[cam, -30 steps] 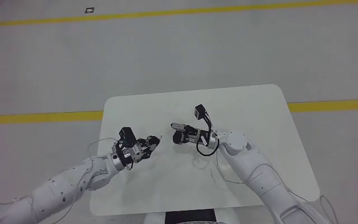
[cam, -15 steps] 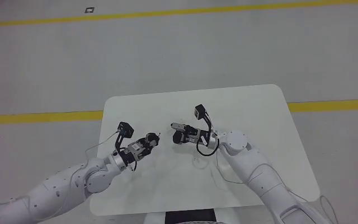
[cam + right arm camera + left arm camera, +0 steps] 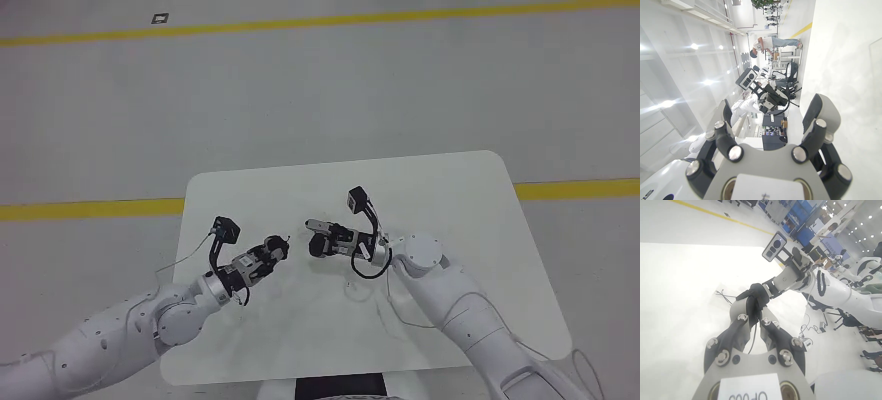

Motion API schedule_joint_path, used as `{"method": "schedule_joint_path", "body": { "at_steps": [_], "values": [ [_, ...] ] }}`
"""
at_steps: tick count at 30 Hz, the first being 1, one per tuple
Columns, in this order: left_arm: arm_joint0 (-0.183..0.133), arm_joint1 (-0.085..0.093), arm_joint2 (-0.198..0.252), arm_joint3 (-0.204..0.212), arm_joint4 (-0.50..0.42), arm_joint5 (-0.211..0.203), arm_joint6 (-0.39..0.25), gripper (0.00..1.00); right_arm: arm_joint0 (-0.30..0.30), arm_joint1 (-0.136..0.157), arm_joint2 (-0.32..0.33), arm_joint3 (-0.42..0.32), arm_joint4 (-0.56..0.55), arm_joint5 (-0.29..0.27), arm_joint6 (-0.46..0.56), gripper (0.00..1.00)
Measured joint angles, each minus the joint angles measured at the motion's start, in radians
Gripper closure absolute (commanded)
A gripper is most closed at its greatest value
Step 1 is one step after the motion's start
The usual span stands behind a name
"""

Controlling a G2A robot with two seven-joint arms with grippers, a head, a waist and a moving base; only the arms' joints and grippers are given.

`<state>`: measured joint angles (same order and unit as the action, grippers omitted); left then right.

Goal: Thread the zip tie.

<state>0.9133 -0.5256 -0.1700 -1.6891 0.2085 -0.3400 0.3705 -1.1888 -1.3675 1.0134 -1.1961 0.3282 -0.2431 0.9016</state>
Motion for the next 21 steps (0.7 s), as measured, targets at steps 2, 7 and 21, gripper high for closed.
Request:
{"method": "schedule_joint_path", "body": {
  "at_steps": [2, 7, 21],
  "values": [
    [0.001, -0.001, -0.002, 0.003, -0.004, 0.001, -0.002, 1.0, 0.0, 0.0, 0.0, 0.0, 0.0, 0.0, 0.0, 0.0],
    [-0.004, -0.002, -0.033, 0.052, -0.084, 0.0, -0.077, 1.0, 0.0, 0.0, 0.0, 0.0, 0.0, 0.0, 0.0, 0.0],
    [0.022, 0.071, -0.123, -0.036, -0.252, 0.0, -0.23, 1.0, 0.0, 0.0, 0.0, 0.0, 0.0, 0.0, 0.0, 0.0]
  ]
}}
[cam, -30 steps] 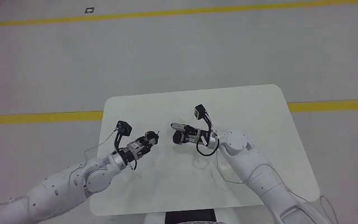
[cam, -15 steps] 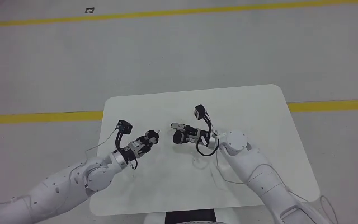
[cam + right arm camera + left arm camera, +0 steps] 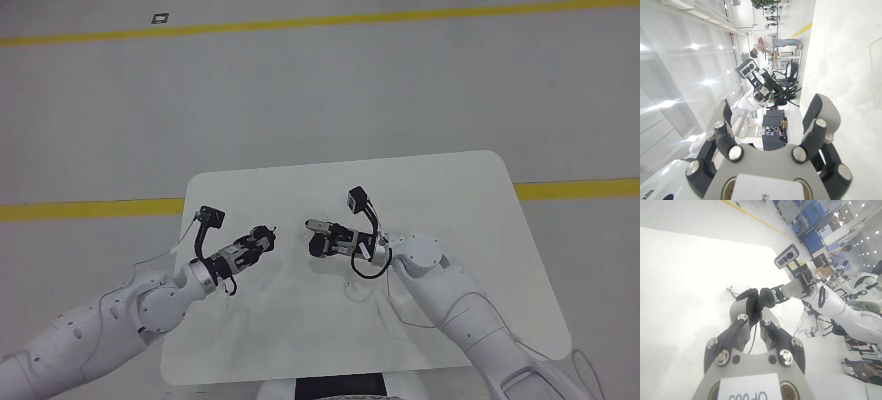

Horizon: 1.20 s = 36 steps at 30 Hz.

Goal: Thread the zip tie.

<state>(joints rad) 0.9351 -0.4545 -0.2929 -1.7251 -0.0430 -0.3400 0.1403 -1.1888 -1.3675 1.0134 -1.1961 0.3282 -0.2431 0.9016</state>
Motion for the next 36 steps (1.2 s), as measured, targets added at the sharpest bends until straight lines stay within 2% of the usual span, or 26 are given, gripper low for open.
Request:
{"method": "schedule_joint_path", "body": {
  "at_steps": [4, 8, 11, 14, 17, 20, 23, 26, 27, 29, 30, 32, 33, 34, 36],
  "values": [
    [0.022, 0.002, -0.044, 0.009, -0.06, 0.0, -0.06, 1.0, 0.0, 0.0, 0.0, 0.0, 0.0, 0.0, 0.0, 0.0],
    [0.052, -0.007, -0.098, 0.012, -0.102, 0.0, -0.135, 1.0, 0.0, 0.0, 0.0, 0.0, 0.0, 0.0, 0.0, 0.0],
    [0.08, -0.02, -0.153, 0.015, -0.153, 0.0, -0.21, 1.0, 0.0, 0.0, 0.0, 0.0, 0.0, 0.0, 0.0, 0.0],
    [0.115, -0.039, -0.227, 0.024, -0.213, 0.0, -0.319, 1.0, 0.0, 0.0, 0.0, 0.0, 0.0, 0.0, 0.0, 0.0],
    [0.16, -0.065, -0.321, 0.043, -0.277, 0.0, -0.449, 1.0, 0.0, 0.0, 0.0, 0.0, 0.0, 0.0, 0.0, 0.0],
    [0.216, -0.098, -0.438, 0.074, -0.35, 0.0, -0.596, 1.0, 0.0, 0.0, 0.0, 0.0, 0.0, 0.0, 0.0, 0.0],
    [0.279, -0.143, -0.577, 0.116, -0.429, 0.0, -0.772, 1.0, 0.0, 0.0, 0.0, 0.0, 0.0, 0.0, 0.0, 0.0],
    [0.344, -0.203, -0.734, 0.174, -0.527, 0.0, -0.98, 1.0, 0.0, 0.0, 0.0, 0.0, 0.0, 0.0, 0.0, 0.0],
    [0.369, -0.232, -0.8, 0.204, -0.571, 0.0, -1.075, 1.0, 0.0, 0.0, 0.0, 0.0, 0.0, 0.0, 0.0, 0.0],
    [0.402, -0.282, -0.897, 0.259, -0.638, 0.0, -1.229, 1.0, 0.0, 0.0, 0.0, 0.0, 0.0, 0.0, 0.0, 0.0],
    [0.418, -0.318, -0.958, 0.297, -0.669, 0.0, -1.332, 1.0, 0.0, 0.0, 0.0, 0.0, 0.0, 0.0, 0.0, 0.0],
    [0.433, -0.373, -1.032, 0.335, -0.672, 0.0, -1.465, 1.0, 0.0, 0.0, 0.0, 0.0, 0.0, 0.0, 0.0, 0.0],
    [0.436, -0.402, -1.064, 0.339, -0.65, 0.0, -1.526, 1.0, 0.0, 0.0, 0.0, 0.0, 0.0, 0.0, 0.0, 0.0],
    [0.436, -0.41, -1.072, 0.338, -0.64, 0.0, -1.551, 1.0, 0.0, 0.0, 0.0, 0.0, 0.0, 0.0, 0.0, 0.0],
    [0.436, -0.403, -1.067, 0.335, -0.641, 0.0, -1.545, 1.0, 0.0, 0.0, 0.0, 0.0, 0.0, 0.0, 0.0, 0.0]
  ]
}}
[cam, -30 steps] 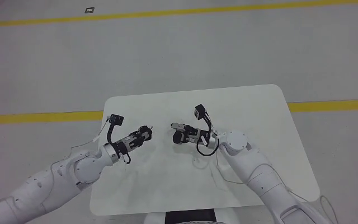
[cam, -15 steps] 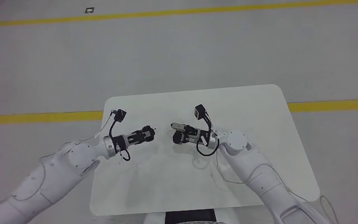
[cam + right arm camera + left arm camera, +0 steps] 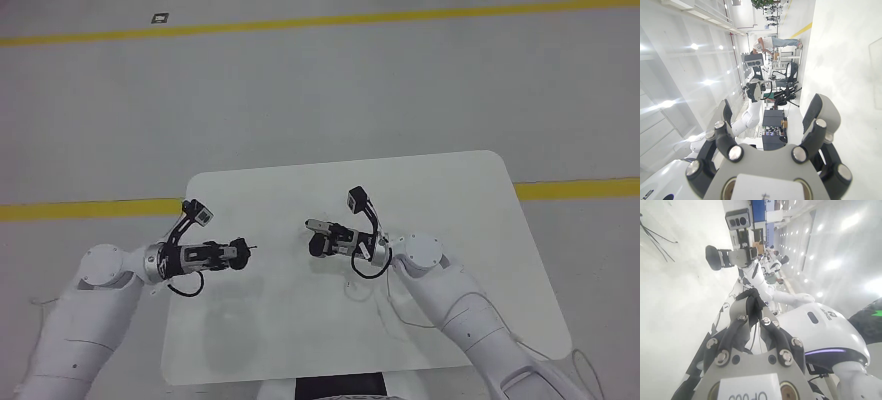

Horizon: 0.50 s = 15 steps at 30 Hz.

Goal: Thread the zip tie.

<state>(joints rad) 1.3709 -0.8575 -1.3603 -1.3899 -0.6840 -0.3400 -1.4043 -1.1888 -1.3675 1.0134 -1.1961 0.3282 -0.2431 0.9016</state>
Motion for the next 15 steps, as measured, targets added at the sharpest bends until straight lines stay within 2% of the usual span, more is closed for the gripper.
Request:
{"method": "schedule_joint_path", "body": {
  "at_steps": [8, 12, 15],
  "values": [
    [0.001, 0.002, 0.005, -0.005, 0.004, 0.0, 0.019, 1.0, 0.0, 0.0, 0.0, 0.0, 0.0, 0.0, 0.0, 0.0],
    [0.018, -0.002, 0.035, -0.032, 0.075, 0.0, 0.064, 1.0, 0.0, 0.0, 0.0, 0.0, 0.0, 0.0, 0.0, 0.0],
    [0.019, -0.011, 0.065, -0.043, 0.109, 0.0, 0.089, 1.0, 0.0, 0.0, 0.0, 0.0, 0.0, 0.0, 0.0, 0.0]
  ]
}}
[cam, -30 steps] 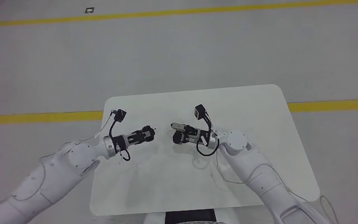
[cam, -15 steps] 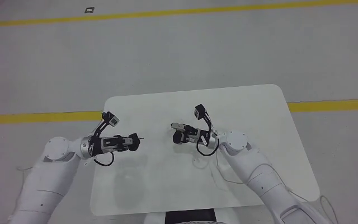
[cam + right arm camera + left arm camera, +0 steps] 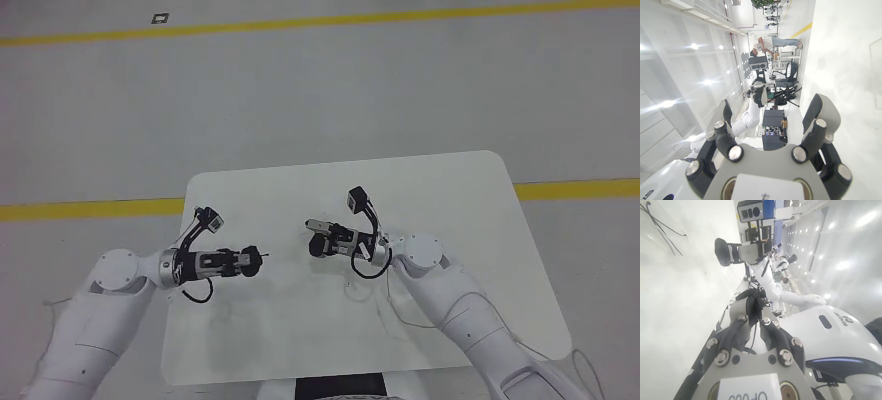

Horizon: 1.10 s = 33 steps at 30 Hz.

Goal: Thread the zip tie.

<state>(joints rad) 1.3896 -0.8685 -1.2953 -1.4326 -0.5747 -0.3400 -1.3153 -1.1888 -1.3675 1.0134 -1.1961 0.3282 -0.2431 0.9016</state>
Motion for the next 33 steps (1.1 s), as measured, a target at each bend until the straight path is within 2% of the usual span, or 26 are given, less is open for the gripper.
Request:
{"method": "schedule_joint_path", "body": {
  "at_steps": [2, 5, 10, 15, 19, 21, 27, 30, 33],
  "values": [
    [-0.002, -0.009, 0.02, 0.004, -0.013, 0.0, 0.014, 1.0, 0.0, 0.0, 0.0, 0.0, 0.0, 0.0, 0.0, 0.0],
    [-0.021, -0.025, 0.049, 0.033, -0.027, 0.0, 0.022, 1.0, 0.0, 0.0, 0.0, 0.0, 0.0, 0.0, 0.0, 0.0],
    [-0.052, -0.051, 0.074, 0.073, -0.047, 0.0, 0.001, 1.0, 0.0, 0.0, 0.0, 0.0, 0.0, 0.0, 0.0, 0.0],
    [-0.053, -0.051, 0.074, 0.073, -0.045, 0.0, 0.001, 1.0, -0.001, -0.003, -0.035, -0.027, -0.002, 0.026, 0.043, 0.0],
    [-0.053, -0.051, 0.074, 0.073, -0.045, 0.0, 0.001, 1.0, 0.031, -0.012, -0.09, -0.011, -0.005, 0.065, 0.109, 0.0],
    [-0.053, -0.051, 0.074, 0.073, -0.045, 0.0, 0.001, 1.0, 0.049, -0.018, -0.119, -0.006, -0.015, 0.062, 0.123, 0.0],
    [-0.053, -0.051, 0.074, 0.073, -0.045, 0.0, 0.001, 1.0, 0.051, -0.019, -0.121, -0.006, -0.015, 0.059, 0.122, 0.0],
    [-0.05, -0.054, 0.088, 0.068, -0.058, 0.014, 0.011, 1.0, 0.046, -0.019, -0.122, -0.011, -0.014, 0.062, 0.102, 0.0],
    [-0.057, -0.057, 0.105, 0.082, -0.081, 0.013, -0.017, 1.0, 0.055, -0.022, -0.124, 0.001, 0.015, 0.051, 0.108, 0.0]
  ]
}}
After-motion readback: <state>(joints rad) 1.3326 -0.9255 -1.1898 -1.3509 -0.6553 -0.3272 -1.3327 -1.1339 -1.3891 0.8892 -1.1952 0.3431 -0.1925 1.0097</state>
